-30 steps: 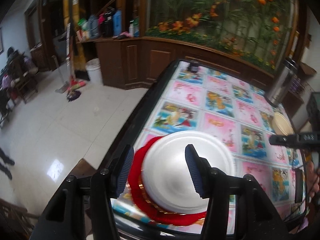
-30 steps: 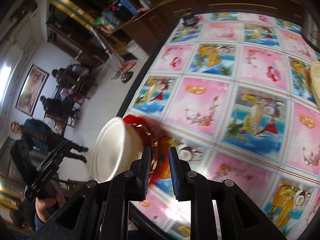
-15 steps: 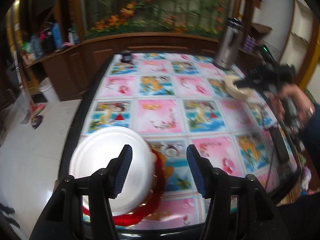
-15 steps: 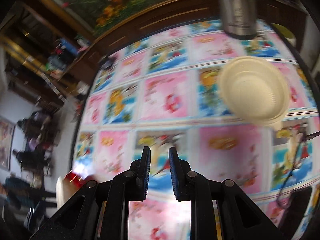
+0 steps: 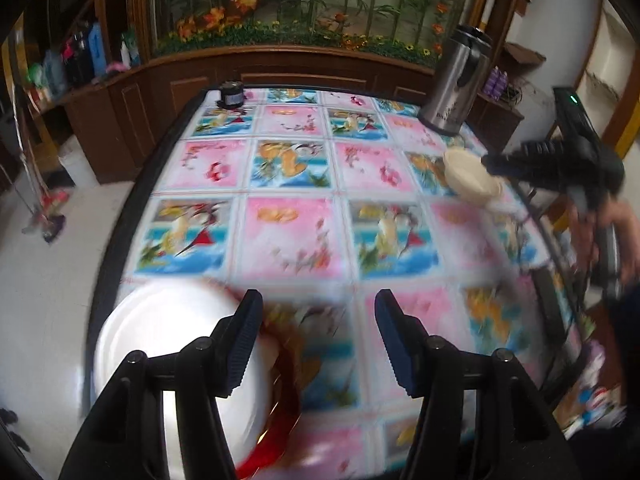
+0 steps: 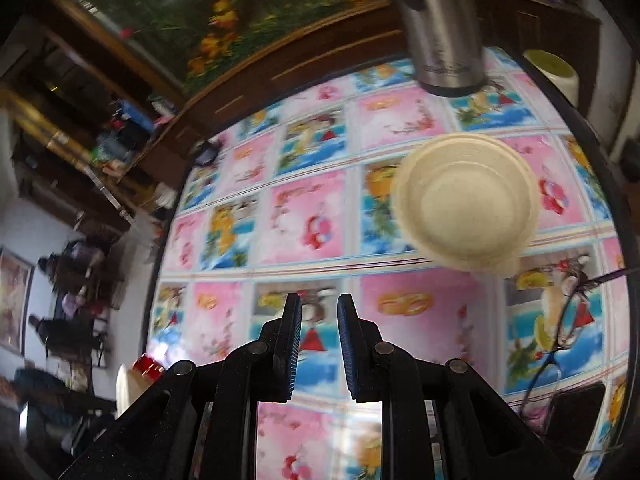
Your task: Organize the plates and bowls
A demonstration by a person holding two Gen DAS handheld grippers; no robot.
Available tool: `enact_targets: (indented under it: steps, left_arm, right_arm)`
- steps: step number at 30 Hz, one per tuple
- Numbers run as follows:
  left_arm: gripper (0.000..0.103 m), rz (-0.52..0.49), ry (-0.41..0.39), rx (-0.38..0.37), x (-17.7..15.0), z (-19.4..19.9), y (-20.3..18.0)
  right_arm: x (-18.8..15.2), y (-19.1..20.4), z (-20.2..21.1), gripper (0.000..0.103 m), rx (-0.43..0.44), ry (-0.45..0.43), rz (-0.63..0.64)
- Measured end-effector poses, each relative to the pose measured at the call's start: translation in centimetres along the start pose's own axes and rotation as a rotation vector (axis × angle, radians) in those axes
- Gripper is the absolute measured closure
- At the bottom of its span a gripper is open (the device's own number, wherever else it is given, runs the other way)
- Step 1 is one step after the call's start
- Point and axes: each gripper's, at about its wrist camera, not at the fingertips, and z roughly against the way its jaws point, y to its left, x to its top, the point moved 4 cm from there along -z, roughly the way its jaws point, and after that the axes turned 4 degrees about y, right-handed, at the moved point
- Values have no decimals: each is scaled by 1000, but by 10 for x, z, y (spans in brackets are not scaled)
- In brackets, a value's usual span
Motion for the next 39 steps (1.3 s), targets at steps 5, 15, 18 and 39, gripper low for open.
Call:
enact_targets:
  steps: [5,15,18,39]
  left_arm:
    - [46,9,-7,-73,23,-19,-21]
    - [46,-68,81,-120,-1,-38,-35]
    - [46,-92,90,-111,-5,-38,-35]
    - [46,0,42,-97,-20,-9,-4]
  right_arm:
    - [38,-17,-4,83,-102,-48,-35]
    - [73,-107,-59,83,-293,60,-202]
    - [66,-121,-80,83,-313,115,-227]
    - [-91,40,-57,83,-135,245,157]
